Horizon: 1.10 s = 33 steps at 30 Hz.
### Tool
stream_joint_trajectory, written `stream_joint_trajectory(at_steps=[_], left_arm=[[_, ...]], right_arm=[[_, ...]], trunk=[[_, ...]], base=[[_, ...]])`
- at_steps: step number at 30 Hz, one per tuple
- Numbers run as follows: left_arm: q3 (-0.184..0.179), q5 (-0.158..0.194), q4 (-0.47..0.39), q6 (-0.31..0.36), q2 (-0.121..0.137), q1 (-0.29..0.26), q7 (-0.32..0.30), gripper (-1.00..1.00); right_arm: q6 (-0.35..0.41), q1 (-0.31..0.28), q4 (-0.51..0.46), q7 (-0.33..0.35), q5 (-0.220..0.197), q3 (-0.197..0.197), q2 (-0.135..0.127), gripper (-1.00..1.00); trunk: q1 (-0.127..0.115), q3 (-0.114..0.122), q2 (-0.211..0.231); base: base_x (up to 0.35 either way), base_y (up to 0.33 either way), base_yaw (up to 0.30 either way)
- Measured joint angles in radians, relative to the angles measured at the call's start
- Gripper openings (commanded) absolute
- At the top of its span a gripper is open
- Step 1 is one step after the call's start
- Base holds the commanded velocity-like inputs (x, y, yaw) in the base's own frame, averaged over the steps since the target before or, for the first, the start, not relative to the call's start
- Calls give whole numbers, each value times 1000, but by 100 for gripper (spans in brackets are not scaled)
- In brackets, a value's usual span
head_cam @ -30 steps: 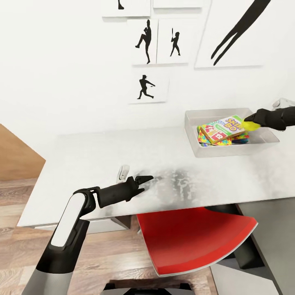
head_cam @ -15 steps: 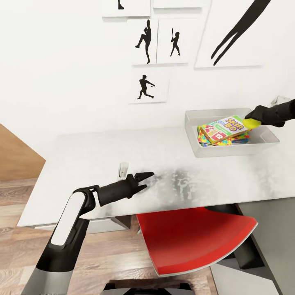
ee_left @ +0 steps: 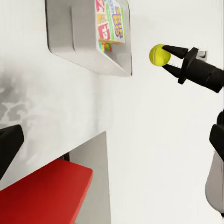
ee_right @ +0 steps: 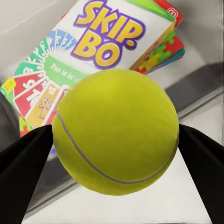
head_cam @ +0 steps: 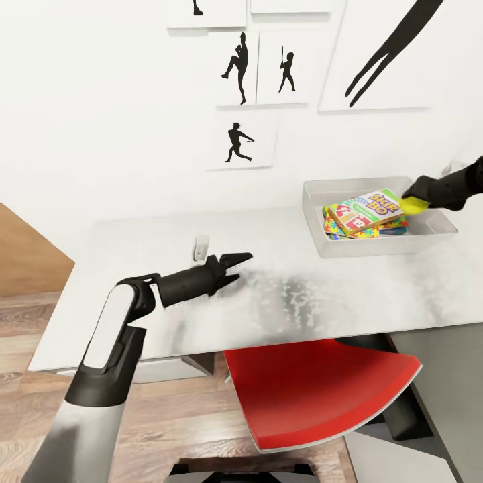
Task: Put all the toys in the child's room - the three board games (two on the bed and one on the table), the two jigsaw puzzles on the table, and the tennis ball on the table - inside the toy box on the table in the child's room.
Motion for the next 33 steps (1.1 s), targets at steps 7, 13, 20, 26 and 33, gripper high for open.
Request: stream_joint_trajectory(at_steps=[7, 13, 20, 26, 33], left_arm=[[1, 54, 0, -1, 0, -52, 39, 100], [2, 87, 0, -1, -1, -89, 60, 100], [2, 114, 0, -1, -1, -104, 73, 100], [1, 121, 0, -1, -1, -108, 76, 100], [0, 124, 0, -1, -1, -109, 77, 100]], right_arm=[[-5, -25, 63, 1, 22, 2, 16, -100], [-5, -25, 58, 5, 27, 6, 20, -100], [-6, -23, 41, 7, 28, 10, 26, -100], [-6, -23, 37, 8, 29, 13, 30, -100], [-6, -23, 35, 8, 29, 16, 39, -100]], trunk=[[0, 0, 0], [0, 0, 0], [0, 0, 0], [0, -2, 0], [0, -10, 0]], base=[[0, 0, 0], [0, 0, 0], [0, 0, 0], [0, 0, 0], [0, 0, 0]])
